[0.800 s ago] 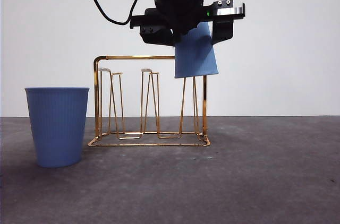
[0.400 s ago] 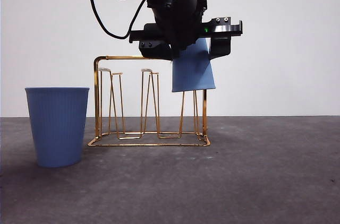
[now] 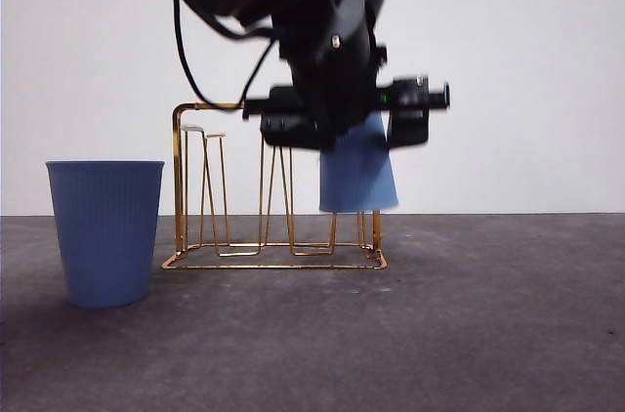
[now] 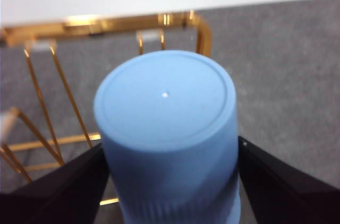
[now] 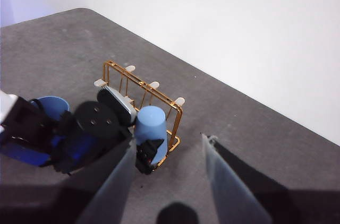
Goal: Pick up cup 1,put cup 1 in the cup rack,pick up cup 2,put cup 2 in the cup rack
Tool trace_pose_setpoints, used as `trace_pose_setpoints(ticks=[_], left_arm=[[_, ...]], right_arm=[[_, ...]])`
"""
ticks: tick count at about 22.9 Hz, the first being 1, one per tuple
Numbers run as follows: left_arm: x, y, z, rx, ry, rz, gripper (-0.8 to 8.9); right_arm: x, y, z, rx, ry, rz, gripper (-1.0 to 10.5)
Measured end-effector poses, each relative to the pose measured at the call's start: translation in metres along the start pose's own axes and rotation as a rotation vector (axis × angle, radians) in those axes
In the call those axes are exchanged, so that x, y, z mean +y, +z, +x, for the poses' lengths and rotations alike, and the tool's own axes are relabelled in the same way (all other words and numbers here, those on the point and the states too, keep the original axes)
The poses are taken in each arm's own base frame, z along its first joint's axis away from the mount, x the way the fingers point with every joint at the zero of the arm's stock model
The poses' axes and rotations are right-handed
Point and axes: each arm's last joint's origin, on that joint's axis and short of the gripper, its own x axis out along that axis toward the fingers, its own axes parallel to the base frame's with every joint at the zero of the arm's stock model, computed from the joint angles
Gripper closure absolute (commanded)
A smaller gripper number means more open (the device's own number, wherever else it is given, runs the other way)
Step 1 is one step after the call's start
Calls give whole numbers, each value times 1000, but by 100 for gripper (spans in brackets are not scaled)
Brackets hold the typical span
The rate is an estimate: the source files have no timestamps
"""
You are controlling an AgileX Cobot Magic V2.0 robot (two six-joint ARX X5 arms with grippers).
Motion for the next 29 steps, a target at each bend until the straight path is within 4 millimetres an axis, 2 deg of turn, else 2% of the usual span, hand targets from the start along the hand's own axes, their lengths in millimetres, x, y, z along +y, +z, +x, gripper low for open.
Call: trace_pose_setpoints(ticks=[5,13,15,17,18,19,25,29], left_arm=[[-4,-13,3,30,-4,0,821],[-4,-13,4,39,-6,-6,799],[-2,-12,5,45,-23,-14,651],[-1,-10,7,50,-37,-22,415],[0,-10,8,51,-41,-24,330],[0,-10,8,51,-42,-24,285],[0,-10,8,81,-77,-16,281],[1,-20,7,180,-115,15,281]], right_arm=[[0,0,0,-2,8,0,729],[0,0,0,-2,11,0,729],[0,0,0,-2,11,0,729],[0,0,0,-1,11,-1,729],[0,0,0,-1,11,-1,729],[0,0,0,0,11,-1,729],[0,-1,0,5,12,-2,729],[0,-1,0,5,12,-2,729]])
